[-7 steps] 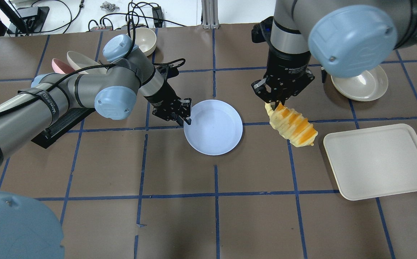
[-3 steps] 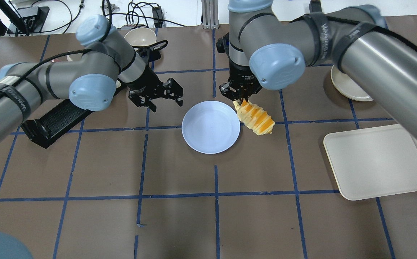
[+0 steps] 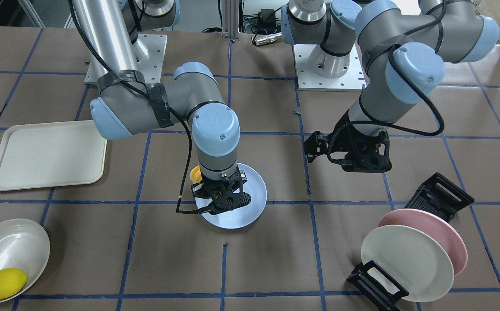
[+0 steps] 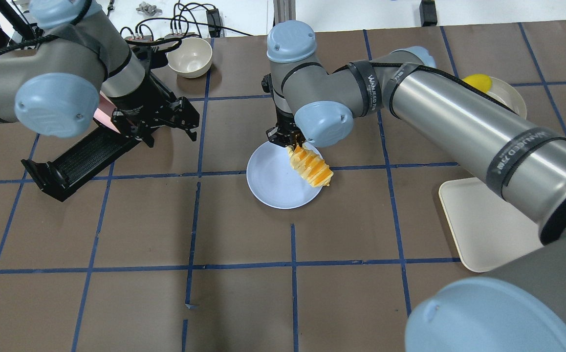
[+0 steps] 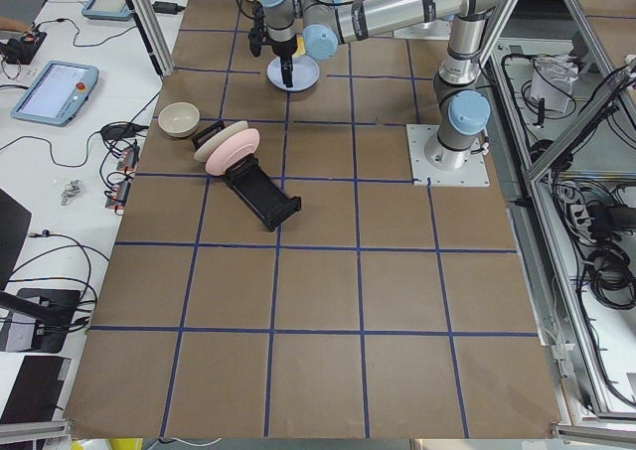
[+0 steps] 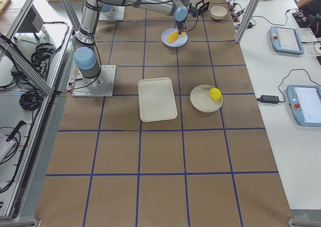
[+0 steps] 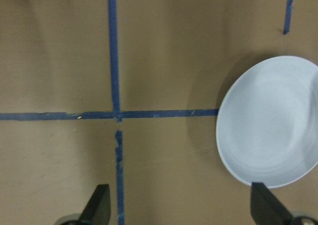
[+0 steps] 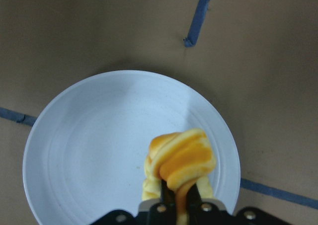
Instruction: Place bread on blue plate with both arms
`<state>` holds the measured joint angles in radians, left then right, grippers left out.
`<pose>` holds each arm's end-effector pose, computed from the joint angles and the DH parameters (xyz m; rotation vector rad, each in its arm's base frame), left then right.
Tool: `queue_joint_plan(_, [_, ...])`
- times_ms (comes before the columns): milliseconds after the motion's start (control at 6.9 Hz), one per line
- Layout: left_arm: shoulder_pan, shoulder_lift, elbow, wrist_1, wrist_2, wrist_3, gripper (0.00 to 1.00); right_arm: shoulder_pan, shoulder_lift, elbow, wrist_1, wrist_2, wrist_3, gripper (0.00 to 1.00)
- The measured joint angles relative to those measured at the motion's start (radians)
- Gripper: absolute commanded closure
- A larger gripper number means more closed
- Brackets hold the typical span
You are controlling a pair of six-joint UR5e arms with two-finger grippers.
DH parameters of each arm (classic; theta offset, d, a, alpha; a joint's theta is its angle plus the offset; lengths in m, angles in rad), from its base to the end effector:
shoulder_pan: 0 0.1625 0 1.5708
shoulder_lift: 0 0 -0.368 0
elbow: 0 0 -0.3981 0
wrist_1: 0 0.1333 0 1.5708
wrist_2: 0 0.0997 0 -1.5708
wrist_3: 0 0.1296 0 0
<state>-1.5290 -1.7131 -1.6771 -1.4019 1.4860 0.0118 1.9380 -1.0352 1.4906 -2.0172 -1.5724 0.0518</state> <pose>-0.1221 -0.5327 0.2922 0.0509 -3.0520 -0.1182 0.3554 -0.5532 0.1734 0.4928 -3.0992 -0.0133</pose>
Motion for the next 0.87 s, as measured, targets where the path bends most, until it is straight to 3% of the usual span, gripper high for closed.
queue_joint_plan(145, [0.000, 0.019, 0.059, -0.095, 0.050, 0.009, 0.00, 0.007, 0.028, -0.021, -0.020, -0.001, 0.003, 0.06])
queue_joint_plan(290, [-0.002, 0.025, 0.125, -0.185, 0.083, 0.023, 0.00, 0.010, 0.051, -0.034, -0.062, -0.001, 0.003, 0.01])
queue_joint_plan(580, [-0.012, 0.043, 0.219, -0.295, 0.108, 0.039, 0.00, 0.015, 0.069, -0.042, -0.125, -0.004, 0.003, 0.01])
queue_joint_plan(870, [-0.015, 0.094, 0.219, -0.311, 0.110, 0.109, 0.01, 0.004, 0.052, -0.032, -0.120, -0.012, -0.007, 0.01])
